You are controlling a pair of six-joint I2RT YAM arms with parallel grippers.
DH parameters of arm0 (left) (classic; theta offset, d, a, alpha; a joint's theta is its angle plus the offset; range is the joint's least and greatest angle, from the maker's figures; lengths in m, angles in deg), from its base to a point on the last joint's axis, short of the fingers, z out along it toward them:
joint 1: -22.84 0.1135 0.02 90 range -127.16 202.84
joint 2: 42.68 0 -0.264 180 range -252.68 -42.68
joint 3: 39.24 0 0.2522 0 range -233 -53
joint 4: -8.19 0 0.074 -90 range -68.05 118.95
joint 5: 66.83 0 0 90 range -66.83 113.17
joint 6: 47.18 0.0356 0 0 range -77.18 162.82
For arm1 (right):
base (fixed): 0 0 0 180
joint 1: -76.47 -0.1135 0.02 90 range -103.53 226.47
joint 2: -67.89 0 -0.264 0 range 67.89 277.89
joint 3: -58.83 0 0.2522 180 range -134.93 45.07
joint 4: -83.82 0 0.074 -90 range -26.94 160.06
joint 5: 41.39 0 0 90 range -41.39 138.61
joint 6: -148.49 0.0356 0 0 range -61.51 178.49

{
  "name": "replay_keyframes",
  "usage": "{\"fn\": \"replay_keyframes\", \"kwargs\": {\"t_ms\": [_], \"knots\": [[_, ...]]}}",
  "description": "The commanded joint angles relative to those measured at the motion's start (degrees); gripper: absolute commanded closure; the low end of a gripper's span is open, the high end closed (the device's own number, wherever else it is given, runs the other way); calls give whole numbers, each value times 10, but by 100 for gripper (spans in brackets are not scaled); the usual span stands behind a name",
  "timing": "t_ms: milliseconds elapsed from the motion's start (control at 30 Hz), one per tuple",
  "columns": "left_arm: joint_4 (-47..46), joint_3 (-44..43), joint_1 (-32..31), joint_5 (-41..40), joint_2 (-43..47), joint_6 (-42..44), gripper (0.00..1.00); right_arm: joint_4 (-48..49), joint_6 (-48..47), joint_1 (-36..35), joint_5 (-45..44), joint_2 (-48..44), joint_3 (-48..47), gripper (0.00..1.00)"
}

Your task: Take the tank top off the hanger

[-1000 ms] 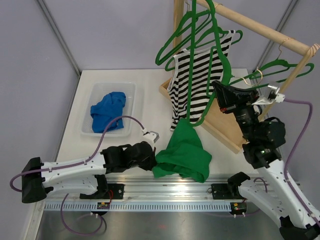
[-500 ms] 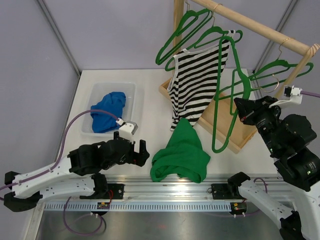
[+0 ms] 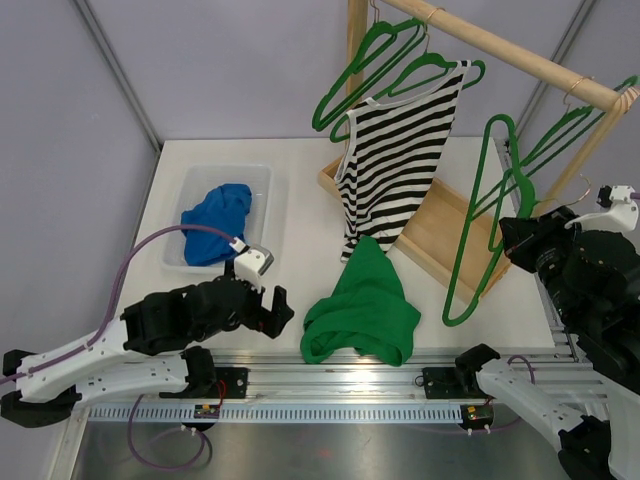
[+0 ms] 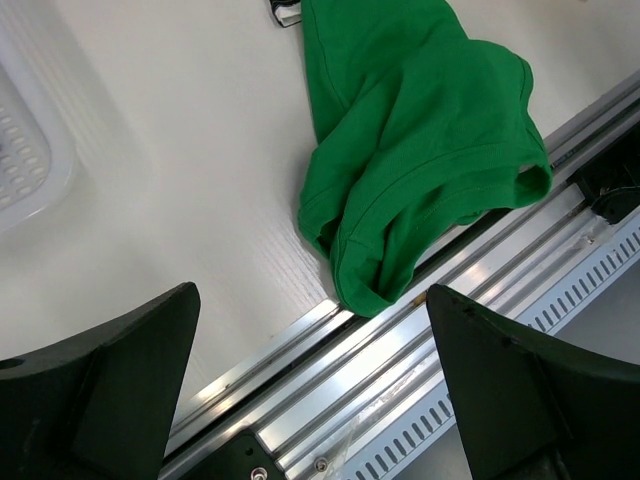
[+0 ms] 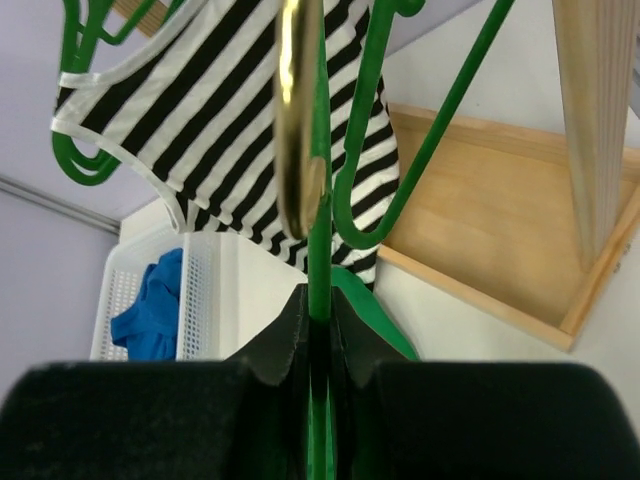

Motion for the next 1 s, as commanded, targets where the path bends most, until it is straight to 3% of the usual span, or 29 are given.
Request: {"fn": "replay_keyframes", "kwargs": {"t_ms": [0,567,733,967], "knots": [[-33,-2,0,19,18,18,1,-30,-1,-1,-25,85,-67,100],[-28,7,0,4,54,11,1,-133,-77,-1,-144,362,-441,100],[-32,11,0,7,61,11,1,-143,-86,-1,-169,409,-499,100],[-33,12,0,9,61,11,1,-72,-149,-2,-218,424,-530,100]]}}
